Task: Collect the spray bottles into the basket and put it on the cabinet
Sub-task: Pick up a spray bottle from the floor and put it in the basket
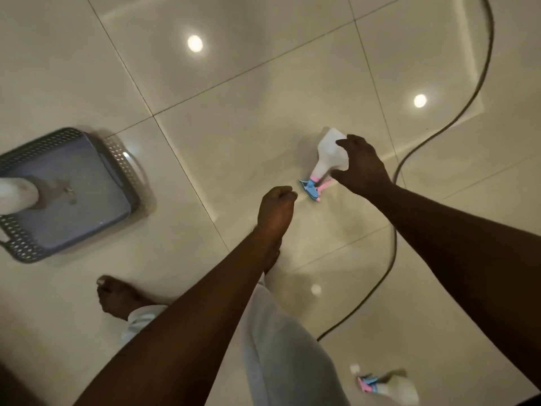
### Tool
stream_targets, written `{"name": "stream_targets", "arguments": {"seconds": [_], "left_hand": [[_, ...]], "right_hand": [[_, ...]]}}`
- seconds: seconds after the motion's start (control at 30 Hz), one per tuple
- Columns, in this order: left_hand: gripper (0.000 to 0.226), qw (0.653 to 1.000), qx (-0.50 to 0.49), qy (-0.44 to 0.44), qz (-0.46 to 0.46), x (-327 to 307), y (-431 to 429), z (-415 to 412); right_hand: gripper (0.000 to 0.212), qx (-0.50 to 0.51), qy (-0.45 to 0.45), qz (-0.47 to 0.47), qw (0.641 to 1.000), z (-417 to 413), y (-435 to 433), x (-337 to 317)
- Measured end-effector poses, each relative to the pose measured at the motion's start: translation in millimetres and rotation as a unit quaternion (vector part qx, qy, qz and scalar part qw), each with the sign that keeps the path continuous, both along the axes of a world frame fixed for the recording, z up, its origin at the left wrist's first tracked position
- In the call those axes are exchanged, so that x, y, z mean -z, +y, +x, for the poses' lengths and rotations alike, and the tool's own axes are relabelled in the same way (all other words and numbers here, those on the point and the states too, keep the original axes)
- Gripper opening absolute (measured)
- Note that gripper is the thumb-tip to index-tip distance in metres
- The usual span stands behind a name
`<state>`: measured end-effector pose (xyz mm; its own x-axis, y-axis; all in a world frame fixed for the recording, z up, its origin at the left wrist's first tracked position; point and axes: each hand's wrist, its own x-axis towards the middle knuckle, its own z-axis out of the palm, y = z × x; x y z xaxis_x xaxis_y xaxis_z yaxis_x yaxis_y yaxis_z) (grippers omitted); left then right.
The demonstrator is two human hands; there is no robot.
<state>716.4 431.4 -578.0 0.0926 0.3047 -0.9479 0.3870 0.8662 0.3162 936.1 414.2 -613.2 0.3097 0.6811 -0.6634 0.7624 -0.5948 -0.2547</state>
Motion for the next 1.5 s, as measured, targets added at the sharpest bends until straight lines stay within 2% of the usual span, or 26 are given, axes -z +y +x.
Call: {"name": "stream_targets", "arguments": {"seconds": [0.17, 0.3, 0.37, 0.53, 0.63, 0.7, 0.8, 0.87, 1.0, 1.07, 1.17, 1.27, 1.3, 1.43, 1.5], "left_hand": [[0.029, 1.000, 0.002, -0.003, 0.003, 48, 12, 30], [0.016, 1.000, 0.004, -0.010, 0.004, 71, 20, 39], [0.027, 1.000, 0.004, -0.008, 0.005, 80, 23, 39], [0.047, 1.000, 0.004, 0.020, 0.018, 92, 26, 20], [0.050, 0.998, -0.028, 0.037, 0.037, 88, 30, -2], [0.047, 0.995, -0.080, 0.041, 0.037, 81, 33, -21], [0.042, 0.972, -0.233, 0.019, 0.000, 63, 39, -59], [0.036, 0.950, -0.313, -0.015, -0.020, 48, 46, -95], [0.024, 0.927, -0.368, -0.065, -0.016, 25, 51, -168], [0.037, 0.917, -0.390, -0.078, -0.013, 17, 51, -206], [0.044, 0.913, -0.394, -0.105, 0.009, 7, 46, -264], [0.028, 0.901, -0.421, -0.101, 0.027, 0, 43, -315], [0.030, 0.895, -0.436, -0.087, 0.036, 0, 42, -334], [0.038, 0.850, -0.519, -0.069, 0.058, 2, 37, -410], [0.039, 0.825, -0.557, -0.069, 0.073, 3, 32, -445]], "right_hand": [[0.103, -0.007, 0.004, -0.016, 1.000, 24, 12, 49], [0.111, -0.009, 0.016, -0.025, 1.000, 30, 25, 79], [0.115, -0.010, 0.027, -0.039, 0.999, 33, 31, 90], [0.112, 0.018, 0.038, -0.035, 0.999, 38, 40, 95], [0.106, 0.090, 0.077, -0.010, 0.993, 27, 41, 81], [0.101, 0.162, 0.133, 0.007, 0.978, 9, 42, 67], [0.093, 0.291, 0.259, 0.007, 0.921, -32, 44, 47], [0.090, 0.335, 0.336, -0.010, 0.880, -68, 47, 36], [0.085, 0.345, 0.438, -0.049, 0.829, -154, 56, 21], [0.086, 0.341, 0.465, -0.066, 0.814, -201, 63, 14], [0.086, 0.322, 0.484, -0.087, 0.809, -279, 74, 5], [0.080, 0.298, 0.494, -0.106, 0.810, -353, 86, 0], [0.078, 0.290, 0.494, -0.113, 0.812, -378, 90, -1], [0.052, 0.249, 0.501, -0.124, 0.819, -467, 103, 0], [0.054, 0.227, 0.500, -0.123, 0.827, -509, 107, 5]]}}
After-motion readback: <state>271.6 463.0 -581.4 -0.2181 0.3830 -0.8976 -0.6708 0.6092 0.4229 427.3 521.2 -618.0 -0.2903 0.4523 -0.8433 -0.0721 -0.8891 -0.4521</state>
